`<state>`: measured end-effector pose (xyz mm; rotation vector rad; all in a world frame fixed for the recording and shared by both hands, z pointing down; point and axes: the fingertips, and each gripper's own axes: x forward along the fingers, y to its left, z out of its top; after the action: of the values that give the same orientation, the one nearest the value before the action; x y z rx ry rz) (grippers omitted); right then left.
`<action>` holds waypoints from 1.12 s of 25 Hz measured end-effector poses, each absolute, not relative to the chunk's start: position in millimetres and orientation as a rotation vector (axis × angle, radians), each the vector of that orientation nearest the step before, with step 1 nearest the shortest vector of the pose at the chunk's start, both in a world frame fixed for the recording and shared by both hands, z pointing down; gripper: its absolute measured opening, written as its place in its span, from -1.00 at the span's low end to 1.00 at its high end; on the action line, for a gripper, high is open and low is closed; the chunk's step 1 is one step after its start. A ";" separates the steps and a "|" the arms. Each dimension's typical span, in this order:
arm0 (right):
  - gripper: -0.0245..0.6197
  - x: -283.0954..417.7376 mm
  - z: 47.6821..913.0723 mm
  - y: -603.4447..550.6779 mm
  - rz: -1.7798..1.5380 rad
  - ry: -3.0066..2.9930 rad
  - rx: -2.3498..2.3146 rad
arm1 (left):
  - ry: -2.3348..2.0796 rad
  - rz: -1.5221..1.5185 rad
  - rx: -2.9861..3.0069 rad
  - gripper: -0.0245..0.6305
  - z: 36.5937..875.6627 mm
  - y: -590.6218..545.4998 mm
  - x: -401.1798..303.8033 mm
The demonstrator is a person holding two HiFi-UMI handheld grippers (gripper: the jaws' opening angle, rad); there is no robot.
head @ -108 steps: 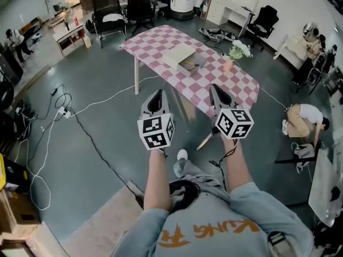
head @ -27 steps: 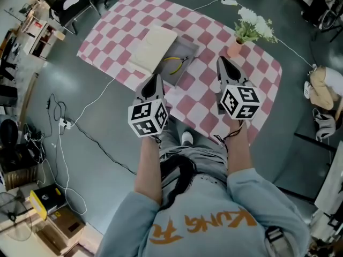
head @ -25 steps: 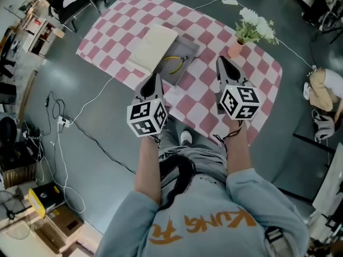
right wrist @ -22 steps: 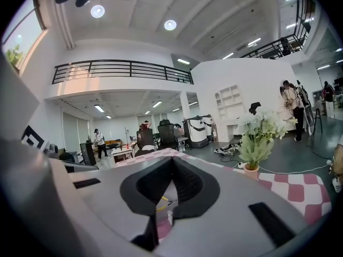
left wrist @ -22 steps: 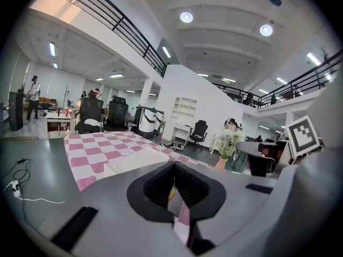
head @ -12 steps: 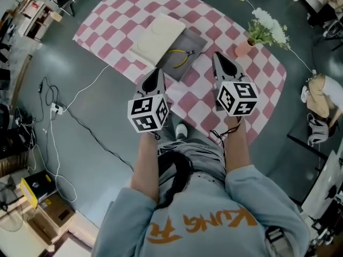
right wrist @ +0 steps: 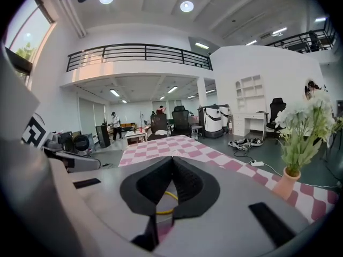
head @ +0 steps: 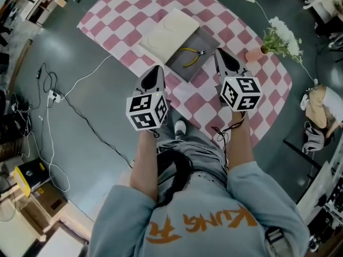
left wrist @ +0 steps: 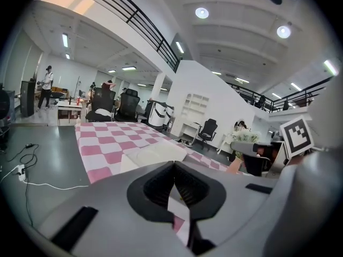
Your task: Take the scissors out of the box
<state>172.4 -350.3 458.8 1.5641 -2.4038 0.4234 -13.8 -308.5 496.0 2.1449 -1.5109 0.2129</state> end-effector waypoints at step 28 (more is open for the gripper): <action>-0.81 112.2 554.3 -409.1 0.418 -2.199 0.942 | -1.456 0.204 2.099 -0.86 520.5 -346.9 -39.2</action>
<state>112.2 -409.1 554.3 0.9422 -2.1994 0.4183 -39.2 -346.9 520.5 2.0995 -1.4561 0.2040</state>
